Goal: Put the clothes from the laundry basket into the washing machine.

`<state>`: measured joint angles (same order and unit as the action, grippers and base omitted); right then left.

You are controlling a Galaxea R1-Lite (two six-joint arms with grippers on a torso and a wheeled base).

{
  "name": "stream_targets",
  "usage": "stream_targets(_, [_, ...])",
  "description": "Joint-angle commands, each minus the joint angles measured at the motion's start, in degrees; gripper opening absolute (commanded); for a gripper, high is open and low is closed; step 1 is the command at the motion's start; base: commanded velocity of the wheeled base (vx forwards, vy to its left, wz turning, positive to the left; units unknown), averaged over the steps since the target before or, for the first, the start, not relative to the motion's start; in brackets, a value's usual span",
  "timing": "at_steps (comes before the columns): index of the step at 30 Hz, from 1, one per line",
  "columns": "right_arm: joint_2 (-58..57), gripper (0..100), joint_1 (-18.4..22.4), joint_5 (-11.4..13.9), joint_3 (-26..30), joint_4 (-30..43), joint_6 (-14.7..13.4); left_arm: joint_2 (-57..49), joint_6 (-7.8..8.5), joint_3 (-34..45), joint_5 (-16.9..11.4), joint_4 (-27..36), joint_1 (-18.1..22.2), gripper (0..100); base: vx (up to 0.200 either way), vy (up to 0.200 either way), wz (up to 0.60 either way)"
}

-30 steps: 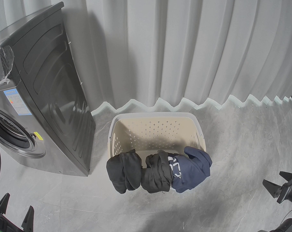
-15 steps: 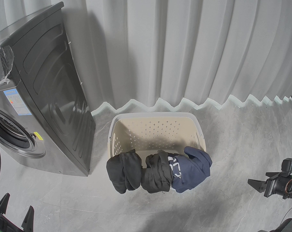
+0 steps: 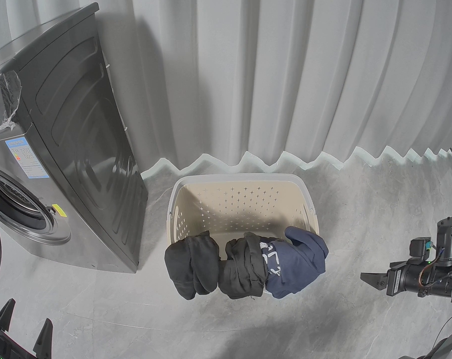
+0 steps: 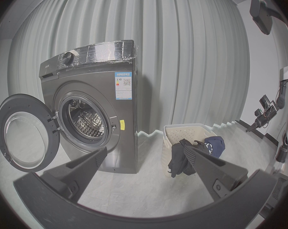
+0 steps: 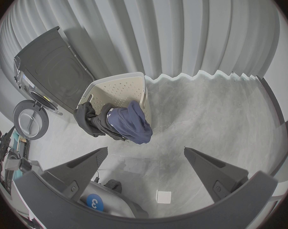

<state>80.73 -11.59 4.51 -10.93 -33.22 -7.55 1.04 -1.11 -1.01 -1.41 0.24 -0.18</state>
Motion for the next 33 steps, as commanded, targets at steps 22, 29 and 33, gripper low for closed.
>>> stream_targets(22, [27.2,100,-5.5,-2.3,-8.2,-16.6,-1.9,-0.9,-0.12,0.9,0.0,0.0,0.0,100,0.0,0.0,0.0])
stream_targets(29, [34.3,100,-6.3,-2.4,-10.3,-20.5,-1.9,-0.9,-0.12,0.9,0.0,0.0,0.0,100,0.0,0.0,0.0])
stream_targets(33, [37.0,100,-7.2,-2.5,-12.4,-21.6,-1.9,-0.9,-0.12,0.8,0.0,0.0,0.0,100,0.0,0.0,0.0])
